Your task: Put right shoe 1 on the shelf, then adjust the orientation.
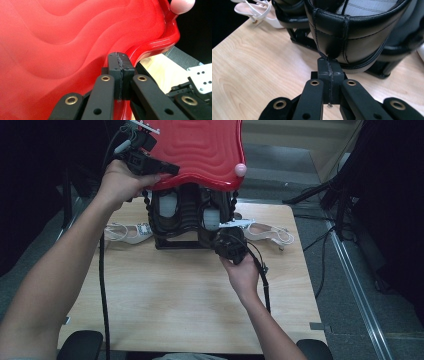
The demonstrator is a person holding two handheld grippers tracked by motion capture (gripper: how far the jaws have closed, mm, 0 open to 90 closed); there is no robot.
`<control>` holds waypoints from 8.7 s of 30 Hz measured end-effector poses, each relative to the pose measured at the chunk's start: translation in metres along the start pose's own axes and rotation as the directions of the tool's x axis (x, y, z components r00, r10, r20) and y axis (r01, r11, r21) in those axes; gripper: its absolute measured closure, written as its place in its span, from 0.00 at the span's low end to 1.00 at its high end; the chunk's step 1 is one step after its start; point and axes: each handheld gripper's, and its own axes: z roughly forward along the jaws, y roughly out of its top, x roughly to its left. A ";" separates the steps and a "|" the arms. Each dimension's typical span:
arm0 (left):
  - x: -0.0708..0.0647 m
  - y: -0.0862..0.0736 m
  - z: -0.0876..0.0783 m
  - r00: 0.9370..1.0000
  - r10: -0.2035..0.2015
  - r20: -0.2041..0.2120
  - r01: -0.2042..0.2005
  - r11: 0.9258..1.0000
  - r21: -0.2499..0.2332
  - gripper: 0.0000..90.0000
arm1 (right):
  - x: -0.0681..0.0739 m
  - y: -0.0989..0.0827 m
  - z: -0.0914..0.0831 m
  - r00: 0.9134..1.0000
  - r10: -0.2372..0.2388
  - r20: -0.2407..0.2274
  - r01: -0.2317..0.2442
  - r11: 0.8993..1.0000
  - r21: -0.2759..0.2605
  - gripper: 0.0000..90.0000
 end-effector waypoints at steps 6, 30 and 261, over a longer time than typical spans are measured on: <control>0.001 0.000 -0.001 1.000 -0.001 0.009 0.001 1.000 -0.002 1.00 | -0.002 0.017 0.009 0.999 -0.002 0.037 0.003 1.000 -0.018 1.00; 0.002 0.001 -0.002 0.997 -0.055 0.058 0.055 0.999 0.000 0.90 | -0.022 0.021 0.019 1.000 0.008 0.021 -0.008 1.000 -0.020 0.99; 0.134 -0.219 -0.009 0.845 -0.437 -0.309 0.486 0.868 0.100 0.64 | -0.081 -0.106 -0.006 0.995 0.070 -0.068 -0.068 0.997 0.036 0.69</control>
